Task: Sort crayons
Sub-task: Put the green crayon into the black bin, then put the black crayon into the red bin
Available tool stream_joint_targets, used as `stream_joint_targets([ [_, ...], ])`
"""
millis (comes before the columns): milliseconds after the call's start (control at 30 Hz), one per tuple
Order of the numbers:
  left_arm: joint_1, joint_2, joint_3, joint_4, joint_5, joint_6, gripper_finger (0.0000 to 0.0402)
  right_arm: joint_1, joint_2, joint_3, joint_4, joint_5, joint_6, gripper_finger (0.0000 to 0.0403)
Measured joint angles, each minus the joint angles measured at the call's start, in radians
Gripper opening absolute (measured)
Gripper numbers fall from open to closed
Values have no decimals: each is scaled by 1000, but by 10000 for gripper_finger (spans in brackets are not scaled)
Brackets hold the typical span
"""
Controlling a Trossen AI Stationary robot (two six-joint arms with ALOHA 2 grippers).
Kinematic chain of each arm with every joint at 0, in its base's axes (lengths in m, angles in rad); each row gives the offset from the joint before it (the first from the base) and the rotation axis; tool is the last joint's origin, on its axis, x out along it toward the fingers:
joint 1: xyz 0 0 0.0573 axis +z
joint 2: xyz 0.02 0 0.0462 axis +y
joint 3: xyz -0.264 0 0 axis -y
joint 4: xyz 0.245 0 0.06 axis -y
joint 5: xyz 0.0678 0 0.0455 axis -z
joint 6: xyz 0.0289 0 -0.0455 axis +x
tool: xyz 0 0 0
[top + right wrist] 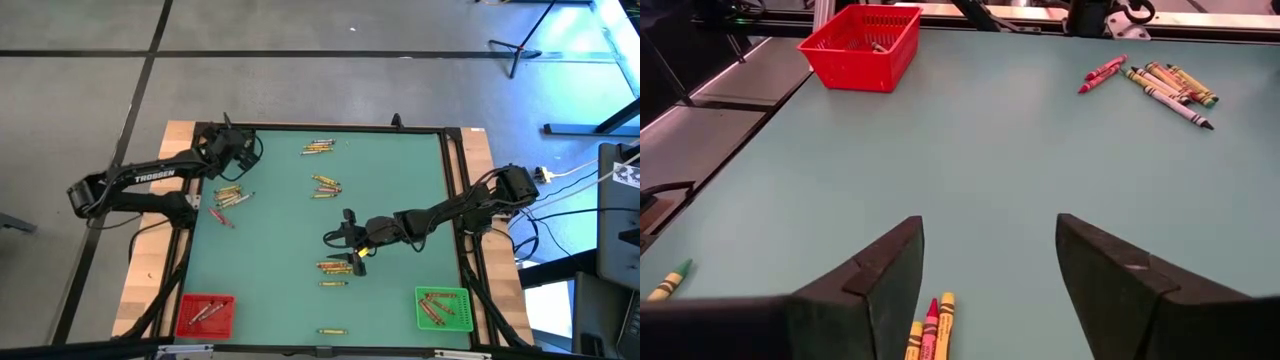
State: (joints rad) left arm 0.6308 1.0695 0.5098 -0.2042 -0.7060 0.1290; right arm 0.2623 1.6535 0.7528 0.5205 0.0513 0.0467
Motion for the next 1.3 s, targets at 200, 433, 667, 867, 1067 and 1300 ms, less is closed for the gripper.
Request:
stream_joint_targets([
  [200, -115, -1, 0, 1, 223, -134, 105, 0, 0, 0, -1, 0, 0, 225],
  [433, -383, -1, -18, 69, 398, -282, 102, -1, 0, 0, -2, 0, 0, 225],
  [667, -698, 5, -159, 453, 440, -364, 102, -1, 0, 0, -1, 0, 0, 225],
  [867, -894, 97, -253, 801, 403, -390, 102, -1, 0, 1, 9, 1, 3, 225],
  [1067, -1013, 286, -264, 1000, 316, -390, 102, -1, -38, 81, -231, 69, 78, 225],
  [1300, -1034, 526, -248, 1251, 261, -384, 102, -1, -89, 271, -930, 188, 311, 225],
])
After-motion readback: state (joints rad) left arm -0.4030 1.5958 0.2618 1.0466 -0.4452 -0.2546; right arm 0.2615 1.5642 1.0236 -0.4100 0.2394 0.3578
